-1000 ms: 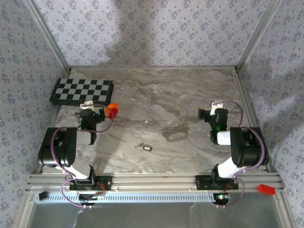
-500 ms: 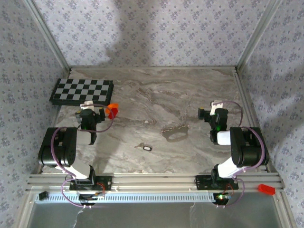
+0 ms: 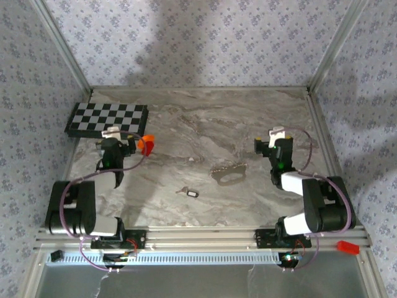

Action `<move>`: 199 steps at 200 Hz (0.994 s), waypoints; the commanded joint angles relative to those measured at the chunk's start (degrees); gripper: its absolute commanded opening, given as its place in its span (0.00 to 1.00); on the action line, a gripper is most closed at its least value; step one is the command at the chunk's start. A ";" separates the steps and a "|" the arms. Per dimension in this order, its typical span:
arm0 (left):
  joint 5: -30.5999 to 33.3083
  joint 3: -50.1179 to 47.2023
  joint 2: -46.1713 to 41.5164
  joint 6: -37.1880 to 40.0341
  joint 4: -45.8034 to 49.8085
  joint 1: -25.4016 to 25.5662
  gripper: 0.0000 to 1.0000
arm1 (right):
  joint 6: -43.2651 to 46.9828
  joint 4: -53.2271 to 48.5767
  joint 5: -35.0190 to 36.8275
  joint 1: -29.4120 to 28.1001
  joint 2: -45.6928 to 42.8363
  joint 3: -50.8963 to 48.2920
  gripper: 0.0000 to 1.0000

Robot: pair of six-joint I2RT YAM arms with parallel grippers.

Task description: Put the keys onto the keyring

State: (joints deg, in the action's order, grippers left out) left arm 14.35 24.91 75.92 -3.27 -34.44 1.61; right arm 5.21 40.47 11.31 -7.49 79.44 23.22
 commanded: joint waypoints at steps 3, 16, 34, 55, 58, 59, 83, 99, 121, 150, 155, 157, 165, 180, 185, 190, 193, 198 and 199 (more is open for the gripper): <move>-3.25 3.06 -8.24 -1.92 13.42 0.03 1.00 | 3.79 -10.00 10.28 -5.53 -3.51 4.34 1.00; -2.28 4.59 -12.29 -6.65 20.50 1.15 1.00 | 5.19 -12.81 13.30 -9.68 -5.50 5.81 1.00; -2.98 8.86 -16.20 -14.95 33.15 2.49 1.00 | 3.02 -17.23 18.42 -14.93 -8.60 8.69 1.00; -6.63 14.37 -17.23 -21.84 47.13 4.76 1.00 | -9.47 -37.81 20.77 -18.83 -11.99 17.59 1.00; -7.70 14.53 -17.55 -21.87 47.59 5.47 1.00 | -10.45 -40.84 19.65 -19.02 -12.17 18.74 1.00; -7.86 14.55 -17.64 -21.87 47.69 5.76 1.00 | -10.55 -41.53 19.20 -19.13 -12.18 19.29 1.00; -14.88 14.32 -20.11 -21.85 48.66 12.12 1.00 | -12.28 -52.51 9.87 -22.22 -12.54 25.09 1.00; -20.97 13.35 -20.93 -20.90 47.18 16.33 1.00 | -12.72 -59.59 3.75 -24.49 -12.09 28.36 1.00; -26.05 12.26 -21.25 -18.35 45.19 23.95 1.00 | -14.64 -67.40 -5.81 -25.91 -11.41 31.11 1.00; -30.90 10.57 -20.03 -15.64 41.19 32.61 0.98 | -17.70 -72.02 -17.90 -26.26 -11.69 29.77 1.00; -31.27 10.66 -19.42 -15.03 40.80 33.98 0.97 | -17.94 -72.25 -18.73 -26.22 -11.95 29.20 1.00; -31.30 10.75 -19.15 -14.82 40.71 34.51 0.96 | -17.93 -72.43 -19.30 -26.25 -12.07 28.93 1.00; -31.23 10.86 -17.96 -13.93 40.04 36.27 0.94 | -19.52 -72.76 -21.98 -25.90 -13.02 27.35 1.00; -31.13 11.16 -15.12 -13.28 37.67 39.48 0.89 | -20.93 -70.52 -25.00 -22.54 -15.46 23.87 1.00; -31.14 11.33 -14.28 -13.15 36.56 40.68 0.88 | -20.95 -70.11 -26.24 -20.68 -16.18 22.91 1.00; -30.94 11.53 -12.90 -12.96 35.69 41.76 0.87 | -21.17 -69.97 -27.53 -18.50 -16.88 22.12 1.00; -30.84 11.56 -12.18 -12.89 35.08 42.50 0.86 | -21.35 -69.90 -28.23 -16.69 -17.27 21.74 1.00; -30.49 11.94 -10.89 -12.59 34.04 43.64 0.85 | -21.47 -69.57 -30.14 -13.82 -18.09 20.81 1.00; -30.42 12.02 -10.75 -12.53 33.84 43.87 0.85 | -21.47 -69.57 -30.14 -13.82 -18.09 20.81 1.00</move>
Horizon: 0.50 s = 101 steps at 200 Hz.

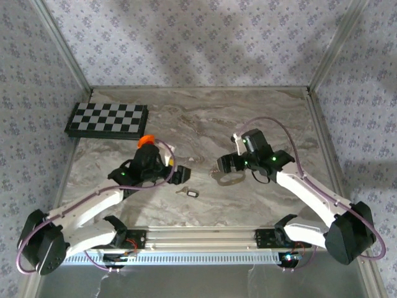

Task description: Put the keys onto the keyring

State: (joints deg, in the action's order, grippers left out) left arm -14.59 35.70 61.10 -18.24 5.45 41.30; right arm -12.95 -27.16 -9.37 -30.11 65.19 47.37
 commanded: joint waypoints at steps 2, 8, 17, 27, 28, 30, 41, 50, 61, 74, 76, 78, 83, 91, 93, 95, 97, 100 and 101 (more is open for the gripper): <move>-1.29 1.35 4.72 2.65 -6.39 4.65 0.84 | -3.24 -1.80 -10.22 9.82 -3.97 -3.65 1.00; -0.85 2.01 6.63 3.20 -7.32 5.92 0.82 | -3.27 -0.94 -12.36 13.27 -5.48 -4.86 1.00; -0.37 3.45 9.90 4.17 -7.94 7.36 0.80 | -3.44 0.28 -13.87 16.30 -7.33 -6.29 1.00; -0.31 5.69 13.84 4.91 -7.87 8.07 0.78 | -3.73 1.00 -14.65 17.99 -9.08 -7.56 1.00; -0.29 5.91 14.25 4.98 -7.85 8.17 0.78 | -3.74 1.03 -14.72 18.11 -9.14 -7.65 1.00; -0.34 6.41 14.89 5.15 -7.70 8.27 0.77 | -3.81 0.89 -15.05 18.30 -9.47 -7.82 1.00; -0.20 9.01 19.13 6.11 -7.14 8.69 0.72 | -4.08 1.10 -15.97 19.21 -10.65 -8.71 1.00; -0.17 11.18 22.30 6.82 -6.72 9.07 0.68 | -4.07 0.92 -16.64 19.77 -11.22 -9.37 1.00; -0.26 13.97 25.71 7.63 -5.75 9.23 0.65 | -4.06 0.59 -17.26 20.74 -11.84 -10.20 1.00; 0.00 17.40 29.11 9.22 -3.79 9.75 0.63 | -4.05 0.67 -17.71 21.96 -12.63 -11.21 1.00; 0.15 17.94 29.61 9.44 -3.32 9.83 0.63 | -4.03 0.69 -17.84 22.08 -12.68 -11.27 1.00; 0.35 18.44 30.13 9.69 -3.01 9.91 0.63 | -4.08 0.80 -18.06 22.40 -12.86 -11.46 1.00; 0.76 19.69 31.30 10.23 -1.88 10.10 0.61 | -4.14 1.05 -18.37 22.87 -13.13 -11.74 1.00; 1.16 21.78 33.01 11.08 -0.05 10.40 0.59 | -4.30 1.46 -18.78 23.52 -13.53 -12.22 1.00; 1.21 22.19 33.40 11.26 0.25 10.49 0.59 | -4.35 1.64 -18.90 23.67 -13.65 -12.29 1.00; 1.34 22.63 33.74 11.46 0.59 10.67 0.58 | -4.36 1.73 -18.95 23.82 -13.65 -12.39 1.00; 1.45 23.00 34.09 11.65 1.02 10.70 0.58 | -4.43 1.93 -19.00 23.97 -13.68 -12.59 1.00; 1.57 23.61 34.61 11.89 1.52 10.79 0.57 | -4.46 2.16 -19.14 24.24 -13.76 -12.69 1.00; 1.62 23.70 34.74 11.99 1.59 10.85 0.57 | -4.46 2.22 -19.17 24.27 -13.77 -12.76 1.00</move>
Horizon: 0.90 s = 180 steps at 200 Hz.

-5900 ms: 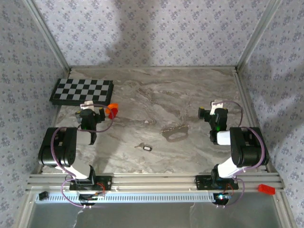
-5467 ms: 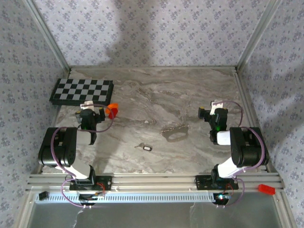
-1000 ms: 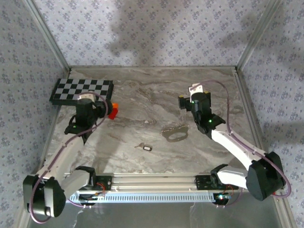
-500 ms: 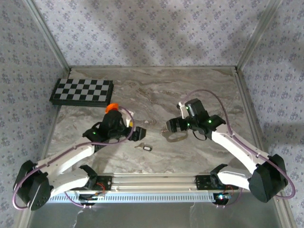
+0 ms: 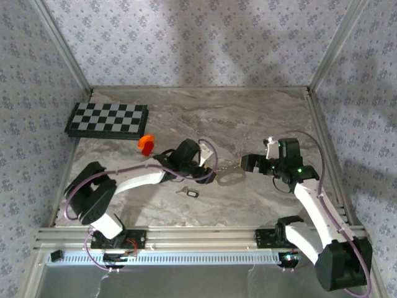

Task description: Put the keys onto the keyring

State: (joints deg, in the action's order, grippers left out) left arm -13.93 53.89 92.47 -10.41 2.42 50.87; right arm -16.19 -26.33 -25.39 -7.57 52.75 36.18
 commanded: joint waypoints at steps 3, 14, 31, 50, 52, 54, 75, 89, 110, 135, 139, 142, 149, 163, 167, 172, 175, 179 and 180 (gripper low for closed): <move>1.24 5.98 3.82 4.39 5.21 1.37 0.56 | -1.26 1.63 -3.23 1.91 -1.40 -1.76 1.00; 2.07 7.56 5.22 4.94 6.64 1.70 0.53 | -1.52 2.78 -3.67 2.60 -1.36 -2.45 1.00; 3.48 9.88 7.09 6.01 9.21 2.33 0.48 | -1.85 3.97 -4.59 3.39 -1.00 -3.24 1.00; 5.38 12.26 9.10 7.15 12.46 3.37 0.43 | -1.84 4.39 -5.45 4.29 -0.98 -3.61 1.00; 5.64 12.57 9.30 7.20 12.80 3.51 0.43 | -1.83 4.47 -5.52 4.38 -0.98 -3.65 1.00; 5.88 12.80 9.49 7.30 12.97 3.57 0.42 | -1.77 4.49 -5.50 4.53 -0.92 -3.73 1.00; 8.23 14.01 10.94 7.80 15.00 4.31 0.38 | -1.49 4.75 -5.92 5.75 -1.14 -4.49 1.00; 9.63 14.71 11.79 7.99 16.25 4.71 0.35 | -1.66 5.26 -6.49 6.63 -1.07 -5.00 1.00; 11.97 16.02 12.84 8.64 18.20 5.52 0.34 | -1.81 6.00 -7.41 7.80 -0.89 -5.40 1.00; 13.67 17.28 13.95 9.15 19.90 6.08 0.32 | -1.70 6.42 -8.25 8.93 -0.96 -5.51 1.00; 13.65 17.30 14.05 9.10 19.91 6.08 0.31 | -1.73 6.50 -8.30 9.14 -0.97 -5.51 1.00; 13.67 17.30 14.12 9.10 19.97 6.08 0.31 | -1.72 6.53 -8.41 9.21 -0.98 -5.51 1.00; 13.69 17.39 14.28 9.15 20.07 6.08 0.30 | -1.67 6.69 -8.54 9.44 -0.98 -5.68 1.00; 13.93 17.48 14.50 9.13 20.25 6.25 0.29 | -1.50 7.06 -8.58 9.64 -1.16 -5.81 1.00; 14.05 17.47 14.65 9.10 20.34 6.21 0.29 | -1.49 7.20 -8.56 9.68 -1.14 -5.92 1.00; 14.26 17.43 14.75 9.15 20.43 6.32 0.29 | -1.49 7.20 -8.62 9.64 -1.08 -5.89 1.00; 14.35 17.42 14.80 9.18 20.50 6.34 0.29 | -1.55 7.21 -8.62 9.72 -1.15 -5.88 1.00; 14.46 17.48 14.89 9.18 20.56 6.32 0.29 | -1.55 7.25 -8.63 9.70 -1.08 -5.95 0.99; 14.50 17.48 14.91 9.23 20.54 6.38 0.29 | -1.52 7.30 -8.63 9.74 -1.12 -5.90 0.99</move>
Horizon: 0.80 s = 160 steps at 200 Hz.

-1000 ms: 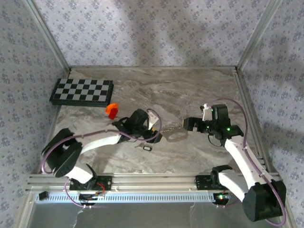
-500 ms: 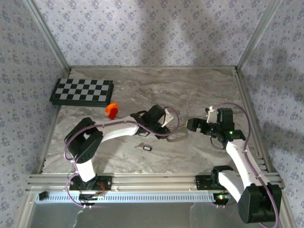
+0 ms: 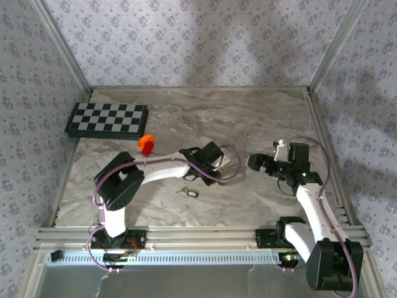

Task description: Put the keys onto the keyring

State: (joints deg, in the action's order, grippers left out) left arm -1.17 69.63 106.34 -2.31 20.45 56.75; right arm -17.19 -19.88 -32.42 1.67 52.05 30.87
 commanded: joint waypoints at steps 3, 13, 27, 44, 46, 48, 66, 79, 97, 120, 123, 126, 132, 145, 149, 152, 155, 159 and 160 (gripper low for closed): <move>1.84 1.75 1.05 1.16 2.49 0.47 0.29 | -0.51 0.87 -1.59 0.51 -0.43 -0.58 1.00; 2.05 1.73 1.23 1.14 2.58 0.55 0.29 | -0.50 0.90 -1.67 0.48 -0.38 -0.64 1.00; 2.21 1.82 1.41 1.08 2.71 0.68 0.29 | -0.51 1.07 -1.67 0.61 -0.44 -0.70 1.00; 2.40 1.72 1.58 1.16 2.69 0.70 0.28 | -0.56 1.18 -1.68 0.68 -0.51 -0.64 1.00; 2.44 1.74 1.65 1.18 2.74 0.72 0.28 | -0.52 1.19 -1.68 0.70 -0.52 -0.66 1.00; 2.48 1.74 1.67 1.17 2.75 0.73 0.28 | -0.49 1.23 -1.68 0.63 -0.54 -0.64 1.00; 2.53 1.74 2.01 1.28 2.76 0.81 0.27 | -0.39 1.30 -1.75 0.79 -0.71 -0.73 1.00; 2.79 1.82 2.35 1.35 2.84 0.86 0.27 | -0.40 1.39 -1.83 0.83 -1.03 -0.73 1.00; 3.26 1.78 2.64 1.35 2.80 0.82 0.26 | -0.46 1.28 -1.76 0.96 -1.58 -0.79 1.00; 4.64 1.81 2.55 1.60 2.93 1.40 0.25 | -0.44 1.41 -1.85 1.15 -1.92 -0.90 1.00; 5.02 1.78 2.43 1.67 3.00 1.55 0.25 | -0.43 1.39 -1.87 1.15 -1.94 -0.90 1.00; 5.34 1.76 2.32 1.80 3.02 1.68 0.25 | -0.44 1.34 -1.92 1.19 -1.88 -0.90 1.00; 6.03 1.83 2.14 1.95 3.06 2.06 0.25 | -0.41 1.36 -1.91 1.17 -1.92 -0.97 1.00; 7.33 1.93 1.62 2.29 3.11 2.93 0.26 | -0.51 1.43 -1.98 1.20 -1.92 -1.06 1.00; 7.59 1.92 1.52 2.31 3.11 3.20 0.26 | -0.52 1.43 -2.03 1.16 -1.91 -1.00 1.00; 7.85 1.92 1.36 2.37 3.09 3.41 0.26 | -0.48 1.42 -1.98 1.16 -1.87 -0.99 1.00; 8.00 1.94 1.26 2.43 3.10 3.65 0.26 | -0.47 1.48 -2.10 1.20 -1.87 -1.03 1.00; 8.38 1.92 1.11 2.50 3.06 4.03 0.26 | -0.49 1.43 -2.07 1.22 -1.89 -0.99 1.00; 8.46 1.92 1.04 2.45 3.04 4.09 0.26 | -0.52 1.47 -2.14 1.18 -1.88 -0.99 1.00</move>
State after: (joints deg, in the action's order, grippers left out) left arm 4.25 69.71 107.96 -1.26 22.20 58.96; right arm -17.19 -18.96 -33.19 2.46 50.76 30.41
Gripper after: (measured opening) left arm 0.255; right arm 0.995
